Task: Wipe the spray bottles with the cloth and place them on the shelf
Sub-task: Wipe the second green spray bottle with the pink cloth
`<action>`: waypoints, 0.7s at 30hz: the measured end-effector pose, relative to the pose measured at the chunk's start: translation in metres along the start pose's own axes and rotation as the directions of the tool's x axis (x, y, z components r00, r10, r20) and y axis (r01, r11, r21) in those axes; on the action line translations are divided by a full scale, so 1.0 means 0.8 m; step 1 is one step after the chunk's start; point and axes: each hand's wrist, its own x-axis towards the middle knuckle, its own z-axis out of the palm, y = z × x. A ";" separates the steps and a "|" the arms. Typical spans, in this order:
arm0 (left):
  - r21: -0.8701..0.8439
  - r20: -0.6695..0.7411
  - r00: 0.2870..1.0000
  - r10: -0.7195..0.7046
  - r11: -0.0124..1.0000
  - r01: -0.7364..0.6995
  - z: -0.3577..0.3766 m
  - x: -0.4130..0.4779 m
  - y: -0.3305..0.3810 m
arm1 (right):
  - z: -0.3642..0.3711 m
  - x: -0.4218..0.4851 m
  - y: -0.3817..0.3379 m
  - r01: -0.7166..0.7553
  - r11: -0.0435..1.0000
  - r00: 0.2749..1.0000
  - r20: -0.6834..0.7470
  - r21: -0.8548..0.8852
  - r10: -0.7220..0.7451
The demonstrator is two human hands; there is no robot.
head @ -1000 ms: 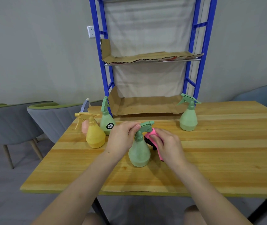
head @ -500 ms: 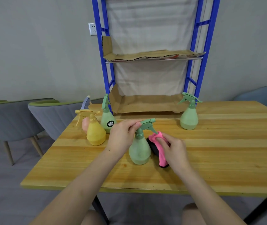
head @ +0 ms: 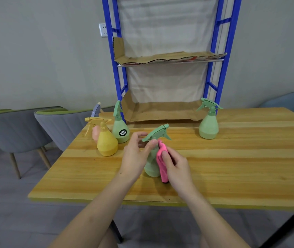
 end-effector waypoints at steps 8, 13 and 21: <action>0.053 0.039 0.999 -0.004 0.999 0.002 0.001 0.002 -0.011 | -0.009 0.012 0.015 -0.021 0.997 0.999 0.029 -0.069 0.023; 0.073 0.069 0.998 0.012 0.997 -0.017 0.001 0.004 -0.019 | -0.008 0.021 0.013 0.004 0.999 0.999 0.032 -0.044 -0.002; 0.194 0.111 0.989 0.101 0.973 -0.121 -0.009 0.013 -0.032 | -0.030 0.018 0.029 -0.096 0.970 0.992 0.052 -0.225 0.110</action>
